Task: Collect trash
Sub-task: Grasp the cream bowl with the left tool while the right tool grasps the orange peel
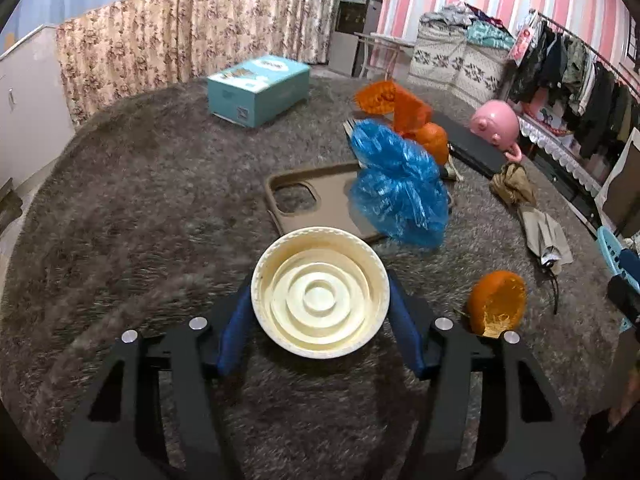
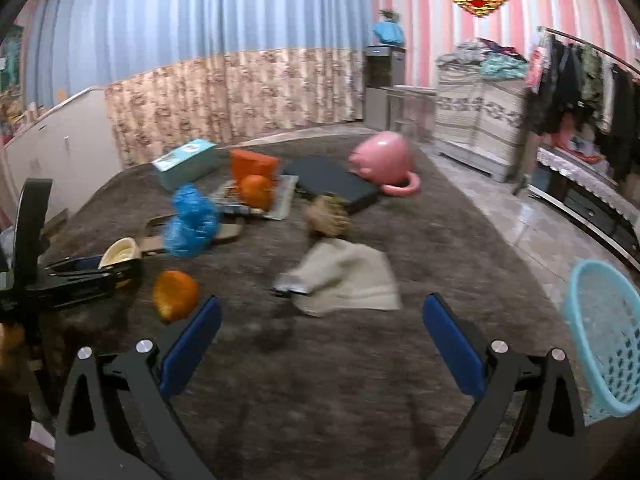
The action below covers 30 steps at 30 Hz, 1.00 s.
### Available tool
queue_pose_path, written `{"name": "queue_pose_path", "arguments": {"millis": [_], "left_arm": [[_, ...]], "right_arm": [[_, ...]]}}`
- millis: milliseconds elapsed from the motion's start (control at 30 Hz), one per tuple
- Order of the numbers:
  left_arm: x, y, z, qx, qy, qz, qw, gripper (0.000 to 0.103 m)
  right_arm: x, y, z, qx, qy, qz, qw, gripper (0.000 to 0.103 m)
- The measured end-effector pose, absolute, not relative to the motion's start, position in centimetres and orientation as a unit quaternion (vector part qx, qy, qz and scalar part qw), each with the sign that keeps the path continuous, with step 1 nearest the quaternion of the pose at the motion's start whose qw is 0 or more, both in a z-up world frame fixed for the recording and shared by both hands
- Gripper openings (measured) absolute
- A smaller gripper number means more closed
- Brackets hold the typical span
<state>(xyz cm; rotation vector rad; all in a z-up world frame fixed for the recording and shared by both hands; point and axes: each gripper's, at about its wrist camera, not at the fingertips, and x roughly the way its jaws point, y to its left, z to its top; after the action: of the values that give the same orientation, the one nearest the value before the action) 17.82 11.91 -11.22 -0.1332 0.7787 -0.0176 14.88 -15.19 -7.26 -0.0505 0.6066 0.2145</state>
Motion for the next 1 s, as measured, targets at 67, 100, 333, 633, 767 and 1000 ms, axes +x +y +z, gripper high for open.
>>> {"name": "queue_pose_path", "arguments": {"millis": [67,100,333,633,767,1000], "left_arm": [[16.8,12.4,-10.3,-0.053,0.359,0.005,0.932,0.061],[16.6,12.7,-10.0,-0.046,0.353,0.012,0.934,0.061],[14.3,16.5,-8.2,-0.039,0.328,0.062,0.942,0.061],[13.1,18.5,-8.8,-0.056,0.333,0.072,0.938,0.061],[13.2,18.1,-8.7,-0.058,0.331,0.067,0.940,0.061],[13.4,15.7,-7.3,-0.049,0.317,0.050,0.946,0.061]], "right_arm": [[14.9,-13.8,-7.4,-0.033,0.299,0.117,0.946,0.098],[15.0,-13.3,-7.5,-0.036,0.301,0.122,0.945,0.098],[16.2,-7.7,-9.2,-0.063,0.331,0.173,0.925,0.098],[18.4,-4.6,-11.7,-0.092,0.382,0.192,0.899,0.060],[18.1,-4.8,-11.6,-0.082,0.382,0.209,0.897,0.040],[16.5,-8.2,-7.9,-0.043,0.336,0.204,0.919,0.037]]}}
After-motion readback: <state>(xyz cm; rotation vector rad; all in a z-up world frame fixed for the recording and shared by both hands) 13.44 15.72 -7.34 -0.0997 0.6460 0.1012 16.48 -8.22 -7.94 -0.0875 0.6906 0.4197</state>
